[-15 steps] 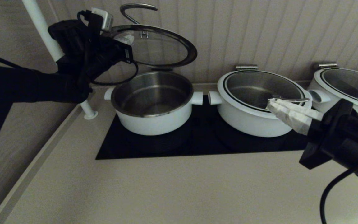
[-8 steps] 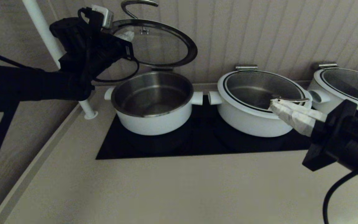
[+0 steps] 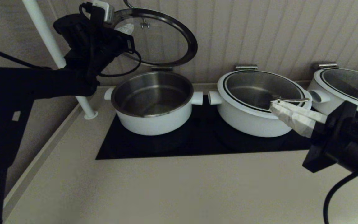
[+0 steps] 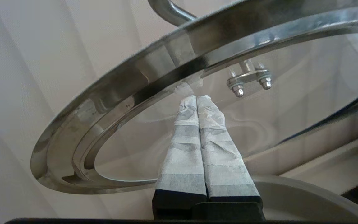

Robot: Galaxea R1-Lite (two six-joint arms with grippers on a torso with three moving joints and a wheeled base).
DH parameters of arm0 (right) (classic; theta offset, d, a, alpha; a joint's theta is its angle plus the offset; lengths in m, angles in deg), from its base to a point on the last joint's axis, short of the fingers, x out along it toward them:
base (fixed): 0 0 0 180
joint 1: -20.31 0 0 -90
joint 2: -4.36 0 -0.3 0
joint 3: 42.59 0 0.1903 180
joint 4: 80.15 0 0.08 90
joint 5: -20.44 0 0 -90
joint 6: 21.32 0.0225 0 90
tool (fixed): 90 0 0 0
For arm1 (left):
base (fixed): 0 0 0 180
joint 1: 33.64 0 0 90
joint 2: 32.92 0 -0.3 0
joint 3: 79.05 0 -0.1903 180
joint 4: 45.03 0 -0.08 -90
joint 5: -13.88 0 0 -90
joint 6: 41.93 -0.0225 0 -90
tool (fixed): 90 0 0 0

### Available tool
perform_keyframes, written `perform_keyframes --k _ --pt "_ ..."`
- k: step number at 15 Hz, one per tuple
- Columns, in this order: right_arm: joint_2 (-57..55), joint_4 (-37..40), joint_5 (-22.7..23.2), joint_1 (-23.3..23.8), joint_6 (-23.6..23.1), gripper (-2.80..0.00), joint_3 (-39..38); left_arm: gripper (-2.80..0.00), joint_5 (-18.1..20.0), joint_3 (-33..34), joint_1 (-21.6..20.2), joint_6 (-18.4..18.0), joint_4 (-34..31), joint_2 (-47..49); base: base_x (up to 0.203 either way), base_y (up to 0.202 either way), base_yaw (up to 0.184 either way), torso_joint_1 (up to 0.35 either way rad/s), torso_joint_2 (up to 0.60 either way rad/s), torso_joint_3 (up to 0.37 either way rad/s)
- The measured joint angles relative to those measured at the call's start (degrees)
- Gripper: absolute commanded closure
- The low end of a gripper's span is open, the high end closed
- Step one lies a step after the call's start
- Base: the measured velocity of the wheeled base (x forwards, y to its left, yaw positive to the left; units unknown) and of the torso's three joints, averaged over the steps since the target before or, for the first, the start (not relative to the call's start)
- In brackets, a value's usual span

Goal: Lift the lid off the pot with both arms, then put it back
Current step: Open the pot lid completely

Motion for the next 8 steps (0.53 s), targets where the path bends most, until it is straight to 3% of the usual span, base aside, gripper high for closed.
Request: perform_keyframes --k 8 --pt "0.2 -0.2 0.1 0.0 -0.1 0.0 -1.5 0.0 -1.1 -2.9 -0.1 -0.2 0.0 1.9 0.0 0.0 0.0 0.0 0.0 0.0"
